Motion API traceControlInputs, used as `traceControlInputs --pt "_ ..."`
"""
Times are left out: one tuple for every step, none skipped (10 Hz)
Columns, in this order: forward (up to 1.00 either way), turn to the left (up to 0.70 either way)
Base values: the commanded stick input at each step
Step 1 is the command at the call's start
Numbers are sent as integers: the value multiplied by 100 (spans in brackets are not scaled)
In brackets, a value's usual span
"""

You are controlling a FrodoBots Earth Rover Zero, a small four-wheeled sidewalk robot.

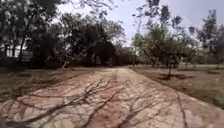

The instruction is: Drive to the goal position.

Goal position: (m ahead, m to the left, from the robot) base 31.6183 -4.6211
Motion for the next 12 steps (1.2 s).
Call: traceControlInputs --pt "70 0" --pt "70 0" --pt "70 0" --pt "70 0" --pt "70 0" --pt "70 0" --pt "70 0" --pt "70 0" --pt "70 0" --pt "70 0" --pt "70 0" --pt "70 0"
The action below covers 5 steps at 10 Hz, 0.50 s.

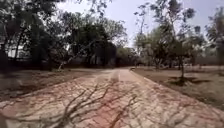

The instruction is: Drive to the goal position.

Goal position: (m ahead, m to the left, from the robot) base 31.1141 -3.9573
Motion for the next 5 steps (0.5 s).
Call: traceControlInputs --pt "70 0" --pt "70 0" --pt "70 0" --pt "70 0" --pt "70 0"
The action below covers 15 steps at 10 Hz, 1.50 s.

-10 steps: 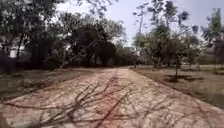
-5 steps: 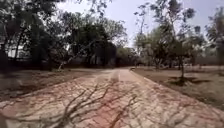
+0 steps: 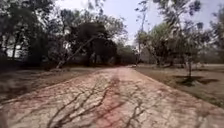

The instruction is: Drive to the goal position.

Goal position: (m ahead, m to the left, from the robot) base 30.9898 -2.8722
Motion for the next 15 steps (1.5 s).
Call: traceControlInputs --pt "70 0" --pt "70 0" --pt "70 0" --pt "70 0" --pt "70 0" --pt "70 0" --pt "70 0" --pt "70 0" --pt "70 0" --pt "70 0" --pt "70 0" --pt "70 0" --pt "70 0" --pt "70 0" --pt "70 0"
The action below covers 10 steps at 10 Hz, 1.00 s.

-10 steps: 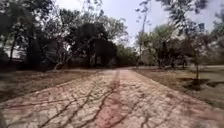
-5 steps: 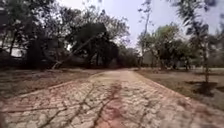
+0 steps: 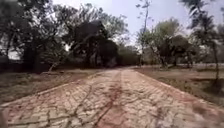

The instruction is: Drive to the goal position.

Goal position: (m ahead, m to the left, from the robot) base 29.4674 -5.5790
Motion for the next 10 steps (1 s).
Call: traceControlInputs --pt "70 0" --pt "70 0" --pt "70 0" --pt "70 0" --pt "70 0" --pt "70 0" --pt "70 0" --pt "70 0" --pt "70 0" --pt "70 0"
